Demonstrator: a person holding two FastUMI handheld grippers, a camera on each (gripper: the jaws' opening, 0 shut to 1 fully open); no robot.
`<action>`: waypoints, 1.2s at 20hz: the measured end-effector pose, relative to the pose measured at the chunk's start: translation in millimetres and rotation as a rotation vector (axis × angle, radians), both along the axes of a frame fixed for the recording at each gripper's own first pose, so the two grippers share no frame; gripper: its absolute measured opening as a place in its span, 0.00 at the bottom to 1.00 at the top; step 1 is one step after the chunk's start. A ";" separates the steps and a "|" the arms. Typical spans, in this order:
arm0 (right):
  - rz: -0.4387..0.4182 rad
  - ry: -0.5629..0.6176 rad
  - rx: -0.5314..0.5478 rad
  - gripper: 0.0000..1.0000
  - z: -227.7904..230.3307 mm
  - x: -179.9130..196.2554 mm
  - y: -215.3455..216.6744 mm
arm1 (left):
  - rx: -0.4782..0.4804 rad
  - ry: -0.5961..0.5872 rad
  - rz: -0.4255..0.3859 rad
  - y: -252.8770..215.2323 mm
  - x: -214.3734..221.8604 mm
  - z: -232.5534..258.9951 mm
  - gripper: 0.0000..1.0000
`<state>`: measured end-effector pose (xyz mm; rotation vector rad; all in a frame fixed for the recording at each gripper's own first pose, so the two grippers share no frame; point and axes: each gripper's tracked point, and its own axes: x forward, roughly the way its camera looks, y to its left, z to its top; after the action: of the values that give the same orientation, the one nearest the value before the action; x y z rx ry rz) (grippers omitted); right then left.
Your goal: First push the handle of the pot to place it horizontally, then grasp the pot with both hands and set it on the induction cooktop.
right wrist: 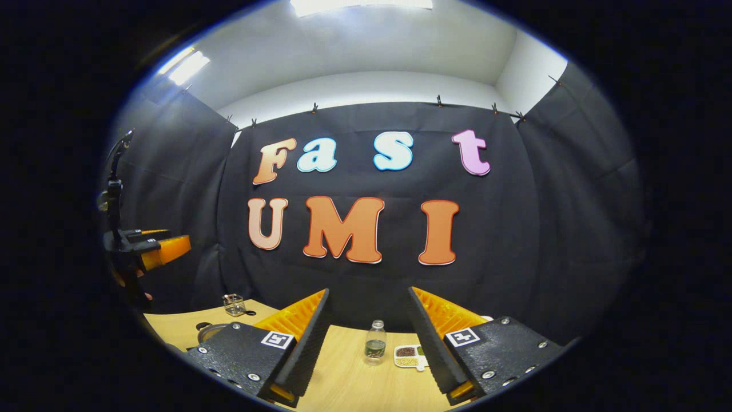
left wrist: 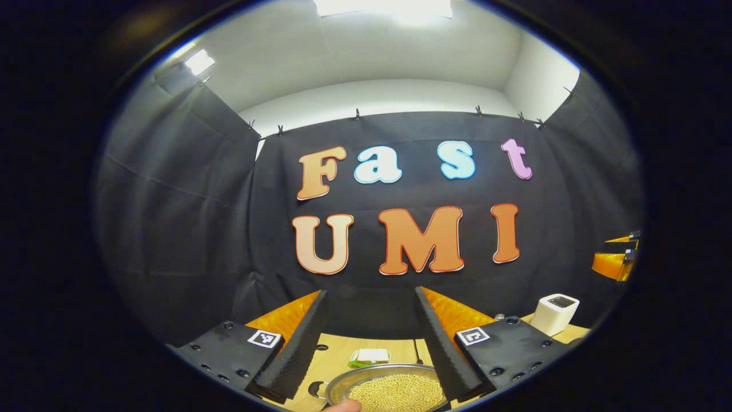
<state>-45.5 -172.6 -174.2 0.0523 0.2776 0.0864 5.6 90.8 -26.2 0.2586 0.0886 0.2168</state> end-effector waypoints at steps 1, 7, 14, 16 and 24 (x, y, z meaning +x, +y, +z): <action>-0.008 -0.007 -0.008 0.82 4.3 -1.1 -2.9 | -0.001 -0.002 0.006 2.1 -2.6 4.7 0.99; 0.028 -0.038 0.043 0.84 26.6 -2.6 -0.1 | -0.039 -0.060 -0.010 2.9 -6.8 44.5 0.99; 0.030 -0.115 0.008 0.85 58.6 4.5 1.2 | -0.051 -0.124 0.027 10.6 -3.6 57.3 0.98; 0.046 -0.130 0.010 0.87 56.9 4.4 7.6 | -0.009 -0.127 0.073 30.4 -20.2 53.9 0.98; 0.029 -0.168 -0.007 0.94 64.1 10.4 5.1 | -0.044 -0.214 0.063 30.8 -26.4 70.6 0.98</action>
<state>-35.1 -167.5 -110.1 0.0340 0.1109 0.1182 -20.8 121.6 44.4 0.1878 -0.1108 0.3037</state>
